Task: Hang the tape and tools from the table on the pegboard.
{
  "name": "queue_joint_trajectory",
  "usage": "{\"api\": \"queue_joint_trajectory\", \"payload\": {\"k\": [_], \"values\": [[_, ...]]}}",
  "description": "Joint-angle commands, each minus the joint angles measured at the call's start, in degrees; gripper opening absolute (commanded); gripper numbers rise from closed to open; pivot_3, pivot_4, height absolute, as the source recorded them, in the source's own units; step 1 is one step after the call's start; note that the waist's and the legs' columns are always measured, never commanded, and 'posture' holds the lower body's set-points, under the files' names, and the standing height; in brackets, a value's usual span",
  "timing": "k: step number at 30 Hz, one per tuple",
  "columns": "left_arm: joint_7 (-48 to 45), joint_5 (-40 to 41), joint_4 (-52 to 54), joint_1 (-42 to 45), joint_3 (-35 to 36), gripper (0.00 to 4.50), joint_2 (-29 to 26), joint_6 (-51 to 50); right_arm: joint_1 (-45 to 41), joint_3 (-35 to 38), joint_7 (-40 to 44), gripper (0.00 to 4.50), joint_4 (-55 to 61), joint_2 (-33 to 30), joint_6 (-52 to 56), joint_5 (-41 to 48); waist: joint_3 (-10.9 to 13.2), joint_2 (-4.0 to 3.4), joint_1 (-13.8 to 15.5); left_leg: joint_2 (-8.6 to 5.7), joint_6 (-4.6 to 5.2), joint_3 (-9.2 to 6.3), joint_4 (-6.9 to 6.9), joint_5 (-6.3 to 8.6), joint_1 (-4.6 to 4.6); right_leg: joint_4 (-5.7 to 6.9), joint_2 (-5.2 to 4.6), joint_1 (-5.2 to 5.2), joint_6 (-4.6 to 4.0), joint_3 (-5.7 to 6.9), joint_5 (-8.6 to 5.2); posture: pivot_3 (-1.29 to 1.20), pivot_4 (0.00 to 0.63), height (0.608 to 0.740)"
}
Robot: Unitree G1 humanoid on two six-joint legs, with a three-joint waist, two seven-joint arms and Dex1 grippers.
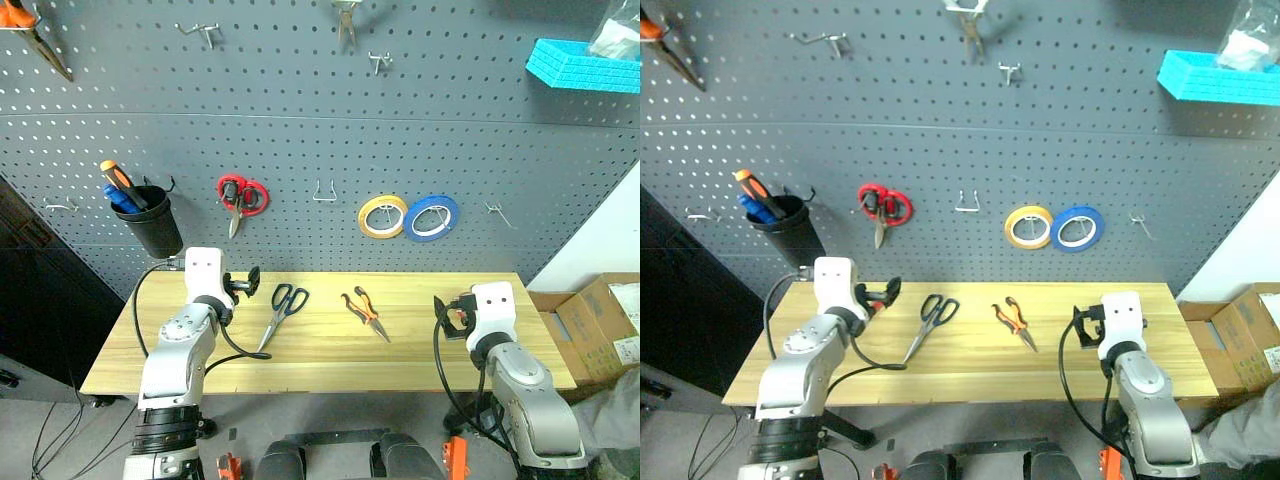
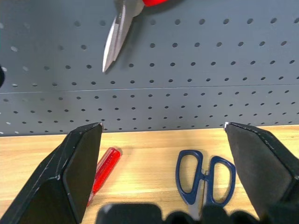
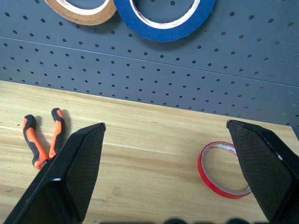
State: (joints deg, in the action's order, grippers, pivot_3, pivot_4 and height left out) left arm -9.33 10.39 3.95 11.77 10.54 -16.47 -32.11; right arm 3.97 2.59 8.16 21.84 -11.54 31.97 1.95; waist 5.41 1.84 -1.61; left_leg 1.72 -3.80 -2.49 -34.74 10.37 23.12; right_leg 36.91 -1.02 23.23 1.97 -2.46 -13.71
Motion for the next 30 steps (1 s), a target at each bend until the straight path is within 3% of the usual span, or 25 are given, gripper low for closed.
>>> {"api": "queue_joint_trajectory", "payload": {"k": [1,16,23,30], "values": [[-0.4,-0.3,2.4,0.7,-0.5,4.47,-0.8,-0.1,-0.6,0.4,-0.2,4.50,2.4,-0.1,0.0,0.2,0.0,0.00,0.0,0.00,0.00,0.00,0.00,0.00,0.00,-0.01,0.00,0.00,0.00,0.00,0.00,0.05,0.055,0.740],[-0.6,0.4,4.3,-0.6,-0.7,4.47,0.0,-1.1,0.1,0.2,0.4,4.50,3.9,-0.7,1.0,-0.2,0.2,-0.02,0.1,0.01,0.00,0.00,0.01,0.01,0.01,-0.01,-0.01,0.01,0.00,0.00,0.00,0.04,0.089,0.740],[-8.5,2.8,4.2,6.4,-10.0,4.47,2.0,-4.0,-2.8,2.5,9.7,4.50,-0.7,-10.8,1.4,2.2,3.3,0.01,0.9,-0.06,0.00,-0.04,-0.16,0.01,0.10,-0.02,-0.08,0.05,0.00,-0.01,0.00,0.03,0.181,0.740],[-12.4,5.5,0.9,13.3,-17.5,4.47,9.4,-8.7,-10.0,2.9,18.3,4.50,-10.9,-20.7,0.4,3.6,7.2,0.07,0.4,-0.06,0.14,-0.06,-0.22,-0.03,0.72,0.01,-0.02,0.40,0.04,-0.02,0.00,-0.01,0.296,0.740]]}}
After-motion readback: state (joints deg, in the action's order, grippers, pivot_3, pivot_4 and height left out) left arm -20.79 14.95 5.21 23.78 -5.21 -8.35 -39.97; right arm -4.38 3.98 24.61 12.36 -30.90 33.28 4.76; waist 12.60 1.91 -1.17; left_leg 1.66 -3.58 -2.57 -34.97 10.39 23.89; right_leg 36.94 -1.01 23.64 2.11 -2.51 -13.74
